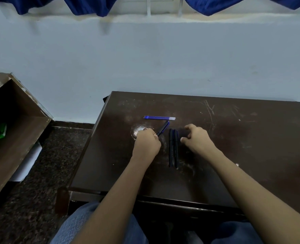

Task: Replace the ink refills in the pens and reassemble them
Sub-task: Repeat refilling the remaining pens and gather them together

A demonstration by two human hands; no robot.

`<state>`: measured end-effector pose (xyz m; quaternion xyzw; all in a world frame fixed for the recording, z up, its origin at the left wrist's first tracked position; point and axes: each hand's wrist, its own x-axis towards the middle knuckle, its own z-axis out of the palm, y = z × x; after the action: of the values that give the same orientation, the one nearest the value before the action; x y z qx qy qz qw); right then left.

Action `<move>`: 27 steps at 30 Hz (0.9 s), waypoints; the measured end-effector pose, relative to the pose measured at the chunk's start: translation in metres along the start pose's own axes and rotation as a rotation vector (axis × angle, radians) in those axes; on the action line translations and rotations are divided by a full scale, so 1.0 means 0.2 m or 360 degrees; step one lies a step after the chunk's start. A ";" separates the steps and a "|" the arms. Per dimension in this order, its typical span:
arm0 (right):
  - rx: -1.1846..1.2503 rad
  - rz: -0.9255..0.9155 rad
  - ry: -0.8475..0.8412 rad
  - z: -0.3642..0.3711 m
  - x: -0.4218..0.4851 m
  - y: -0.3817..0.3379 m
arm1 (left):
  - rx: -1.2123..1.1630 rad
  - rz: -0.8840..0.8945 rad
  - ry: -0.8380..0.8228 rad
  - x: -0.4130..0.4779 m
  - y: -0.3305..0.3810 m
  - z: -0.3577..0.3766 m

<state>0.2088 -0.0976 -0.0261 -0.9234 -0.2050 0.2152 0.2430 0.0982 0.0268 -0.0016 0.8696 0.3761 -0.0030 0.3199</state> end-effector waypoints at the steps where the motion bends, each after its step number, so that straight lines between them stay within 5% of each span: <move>1: -0.0003 0.0021 -0.0042 0.01 0.00 0.01 | 0.0003 -0.0005 0.0021 0.01 0.00 0.03; 27: 0.0082 -0.0011 -0.0331 0.16 -0.02 -0.02 | 0.0234 0.0256 0.0108 0.06 -0.01 0.36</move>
<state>0.1887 -0.0850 -0.0485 -0.8888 -0.2267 0.3142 0.2449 0.1222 -0.0047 -0.0619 0.9177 0.3145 0.0245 0.2416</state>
